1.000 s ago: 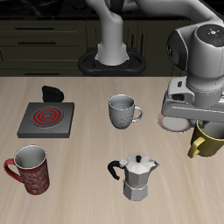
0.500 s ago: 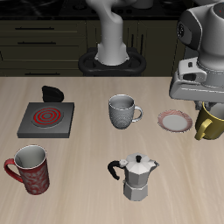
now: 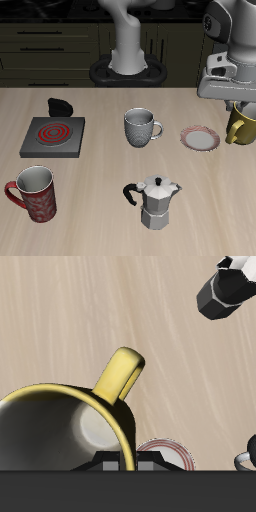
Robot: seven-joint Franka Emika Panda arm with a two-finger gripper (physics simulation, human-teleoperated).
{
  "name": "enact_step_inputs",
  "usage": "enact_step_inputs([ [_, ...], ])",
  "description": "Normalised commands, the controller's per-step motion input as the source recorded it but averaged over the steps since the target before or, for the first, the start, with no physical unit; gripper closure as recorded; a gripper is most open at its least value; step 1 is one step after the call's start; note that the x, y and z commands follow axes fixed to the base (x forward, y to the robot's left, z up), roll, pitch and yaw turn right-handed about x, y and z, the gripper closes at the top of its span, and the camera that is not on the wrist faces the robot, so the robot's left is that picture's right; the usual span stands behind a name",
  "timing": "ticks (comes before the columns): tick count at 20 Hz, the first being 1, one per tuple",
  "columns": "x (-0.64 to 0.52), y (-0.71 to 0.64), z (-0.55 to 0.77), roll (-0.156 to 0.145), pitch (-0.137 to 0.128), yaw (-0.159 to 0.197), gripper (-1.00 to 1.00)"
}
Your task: Place the white and yellow mug on the plate
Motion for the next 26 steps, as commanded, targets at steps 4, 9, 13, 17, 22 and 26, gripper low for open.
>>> enact_step_inputs([
  [4, -0.33, -0.02, 0.14, 0.001, -0.078, 0.029, 1.0],
  [9, -0.38, -0.07, 0.05, -0.019, -0.043, 0.005, 1.0],
  [13, -0.28, -0.09, -0.07, 0.023, -0.01, -0.025, 1.0],
  [17, -0.2, -0.03, -0.11, -0.02, -0.029, 0.012, 1.0],
  [22, -0.34, -0.04, -0.06, -0.006, -0.05, 0.004, 1.0],
  [26, -0.33, -0.08, -0.03, 0.013, -0.064, 0.001, 1.0],
])
